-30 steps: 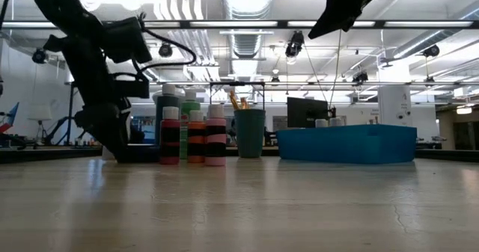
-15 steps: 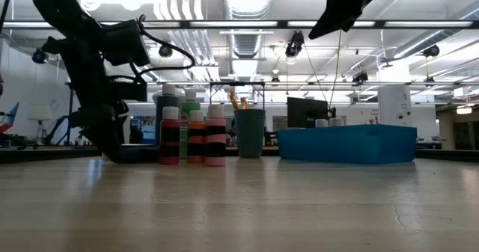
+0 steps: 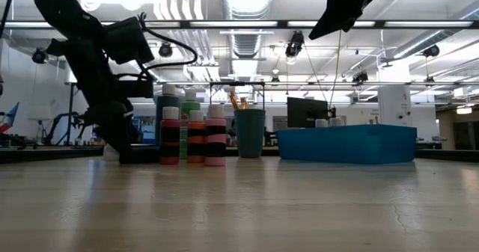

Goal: Pick & Place Paint Supplies
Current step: Put the small blue paint bottle into the blue bin

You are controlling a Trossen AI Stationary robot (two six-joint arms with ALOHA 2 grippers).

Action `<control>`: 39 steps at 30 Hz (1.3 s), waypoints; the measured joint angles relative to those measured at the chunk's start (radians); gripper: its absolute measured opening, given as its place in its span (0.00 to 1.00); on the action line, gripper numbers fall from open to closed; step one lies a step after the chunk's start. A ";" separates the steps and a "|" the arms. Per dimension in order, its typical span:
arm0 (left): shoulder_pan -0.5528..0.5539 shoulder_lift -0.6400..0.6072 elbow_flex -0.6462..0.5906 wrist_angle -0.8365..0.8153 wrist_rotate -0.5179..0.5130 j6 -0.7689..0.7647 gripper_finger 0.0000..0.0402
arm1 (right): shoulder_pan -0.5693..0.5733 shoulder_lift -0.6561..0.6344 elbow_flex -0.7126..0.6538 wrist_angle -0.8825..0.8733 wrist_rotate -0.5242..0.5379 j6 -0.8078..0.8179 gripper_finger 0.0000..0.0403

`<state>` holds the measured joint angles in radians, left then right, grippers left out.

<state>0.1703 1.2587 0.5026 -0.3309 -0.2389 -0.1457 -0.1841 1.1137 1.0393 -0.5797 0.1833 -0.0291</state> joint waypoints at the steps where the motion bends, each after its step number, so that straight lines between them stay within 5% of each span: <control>1: 0.000 0.005 0.000 0.000 -0.001 -0.013 0.67 | 0.000 0.000 0.000 0.000 0.000 0.000 0.02; 13: 0.000 0.033 0.000 0.000 -0.005 -0.057 0.38 | 0.000 0.000 0.000 -0.015 0.000 0.003 0.02; 28: -0.001 -0.046 0.058 -0.210 -0.028 -0.104 0.37 | 0.000 0.000 -0.002 -0.019 0.000 -0.004 0.02; 39: -0.018 -0.154 0.249 -0.539 -0.010 -0.143 0.37 | 0.001 0.002 -0.030 -0.006 -0.045 -0.008 0.02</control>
<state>0.1527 1.1045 0.7511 -0.8702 -0.2487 -0.2884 -0.1833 1.1153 1.0090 -0.5861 0.1387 -0.0372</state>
